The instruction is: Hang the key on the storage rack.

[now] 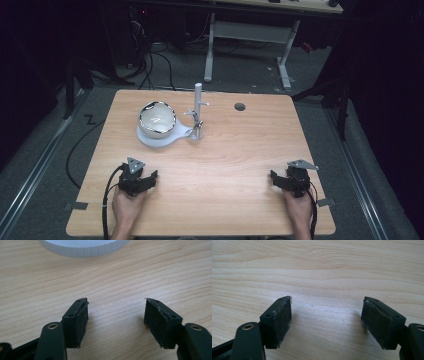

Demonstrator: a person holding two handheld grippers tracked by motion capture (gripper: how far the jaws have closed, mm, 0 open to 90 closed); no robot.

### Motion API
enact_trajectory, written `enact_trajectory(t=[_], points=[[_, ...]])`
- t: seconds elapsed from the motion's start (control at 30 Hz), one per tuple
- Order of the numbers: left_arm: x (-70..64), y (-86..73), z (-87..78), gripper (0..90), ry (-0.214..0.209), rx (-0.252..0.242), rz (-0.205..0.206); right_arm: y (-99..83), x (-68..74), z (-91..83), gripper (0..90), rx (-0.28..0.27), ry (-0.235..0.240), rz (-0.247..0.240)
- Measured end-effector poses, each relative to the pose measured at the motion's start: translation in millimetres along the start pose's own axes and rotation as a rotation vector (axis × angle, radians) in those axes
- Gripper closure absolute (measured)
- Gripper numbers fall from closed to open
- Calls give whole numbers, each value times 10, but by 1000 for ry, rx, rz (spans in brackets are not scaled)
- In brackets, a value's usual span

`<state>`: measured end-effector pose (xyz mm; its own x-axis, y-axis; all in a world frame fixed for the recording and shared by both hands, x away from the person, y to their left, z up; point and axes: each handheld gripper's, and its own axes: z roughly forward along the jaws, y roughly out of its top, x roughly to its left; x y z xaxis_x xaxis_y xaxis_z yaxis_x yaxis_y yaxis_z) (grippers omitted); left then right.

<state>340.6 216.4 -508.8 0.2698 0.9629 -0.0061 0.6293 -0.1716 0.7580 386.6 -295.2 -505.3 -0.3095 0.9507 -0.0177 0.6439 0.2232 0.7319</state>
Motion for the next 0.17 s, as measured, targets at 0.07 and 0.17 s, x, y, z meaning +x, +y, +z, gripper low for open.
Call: enact_trajectory(t=[0.07, 0.17], points=[[-3, 0, 1, 342, -1, 1, 2, 0, 0, 0, 244, 0, 0, 0], [-2, 1, 2, 330, -3, 2, 2, 0, 0, 0, 245, 0, 0, 0]])
